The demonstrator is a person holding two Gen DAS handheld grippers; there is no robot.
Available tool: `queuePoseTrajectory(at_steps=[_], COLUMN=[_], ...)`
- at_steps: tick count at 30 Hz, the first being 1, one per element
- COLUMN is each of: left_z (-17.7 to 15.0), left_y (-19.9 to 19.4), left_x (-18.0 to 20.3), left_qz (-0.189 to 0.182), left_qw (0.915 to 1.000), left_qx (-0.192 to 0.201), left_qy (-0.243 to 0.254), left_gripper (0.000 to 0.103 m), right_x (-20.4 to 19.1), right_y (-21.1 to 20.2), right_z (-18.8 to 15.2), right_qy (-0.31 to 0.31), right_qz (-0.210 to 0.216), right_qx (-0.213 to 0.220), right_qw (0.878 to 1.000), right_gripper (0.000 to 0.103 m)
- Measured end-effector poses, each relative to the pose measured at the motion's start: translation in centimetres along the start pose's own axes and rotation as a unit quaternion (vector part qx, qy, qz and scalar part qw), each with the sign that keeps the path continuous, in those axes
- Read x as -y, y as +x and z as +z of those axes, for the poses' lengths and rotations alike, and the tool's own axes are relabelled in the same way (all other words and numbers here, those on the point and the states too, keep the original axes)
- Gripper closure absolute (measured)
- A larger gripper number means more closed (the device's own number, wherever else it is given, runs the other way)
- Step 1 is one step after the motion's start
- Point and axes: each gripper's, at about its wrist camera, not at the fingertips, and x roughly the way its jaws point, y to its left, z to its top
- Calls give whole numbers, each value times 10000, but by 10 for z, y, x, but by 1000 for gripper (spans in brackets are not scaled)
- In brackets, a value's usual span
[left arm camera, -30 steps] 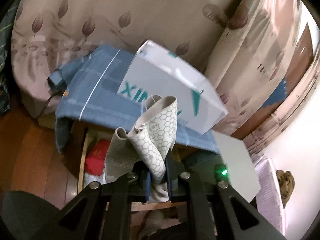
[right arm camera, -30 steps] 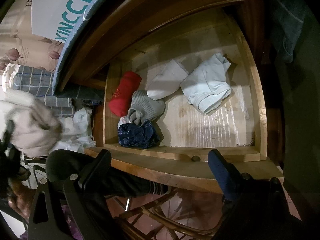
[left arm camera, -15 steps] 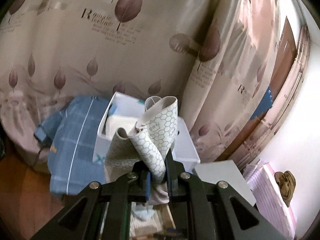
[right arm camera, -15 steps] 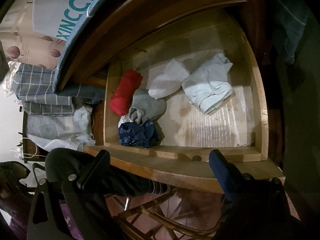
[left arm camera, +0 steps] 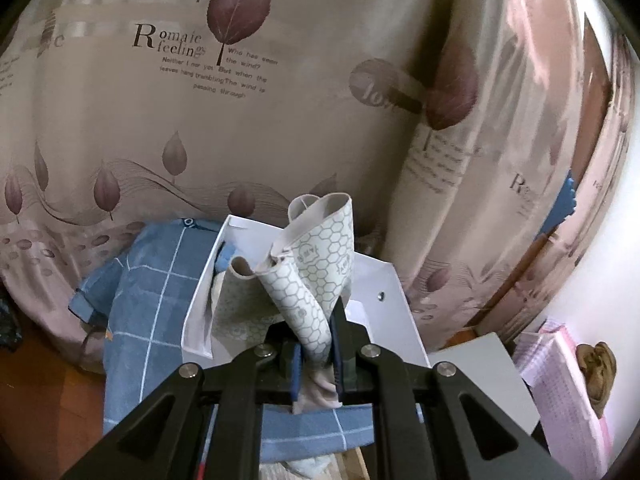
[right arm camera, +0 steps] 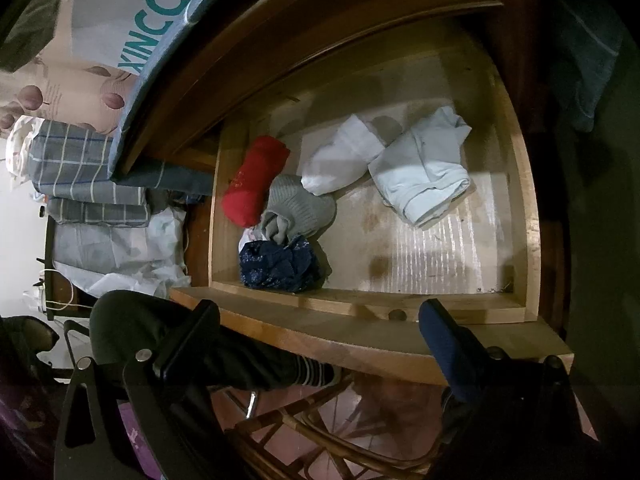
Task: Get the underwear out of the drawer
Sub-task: 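Lift the grey patterned bra with the left gripper over the white box, then open the left gripper to drop the bra into the white box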
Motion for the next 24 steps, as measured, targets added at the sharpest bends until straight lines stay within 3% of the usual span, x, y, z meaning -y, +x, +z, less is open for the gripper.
queuePoseTrajectory(at_steps=[10, 24], left_z=[16, -11], left_y=[46, 98], left_x=[-12, -35], left_qz=[337, 724], left_qw=[9992, 9936], left_qx=[-178, -870], left_qy=[129, 66], left_gripper=[92, 91], right_x=[0, -1], right_y=[0, 1], right_z=[0, 0], right_qy=[-22, -27], right_qz=[-12, -13], right_qx=[-5, -6], right_qw=[10000, 10000], right_gripper=[3, 2])
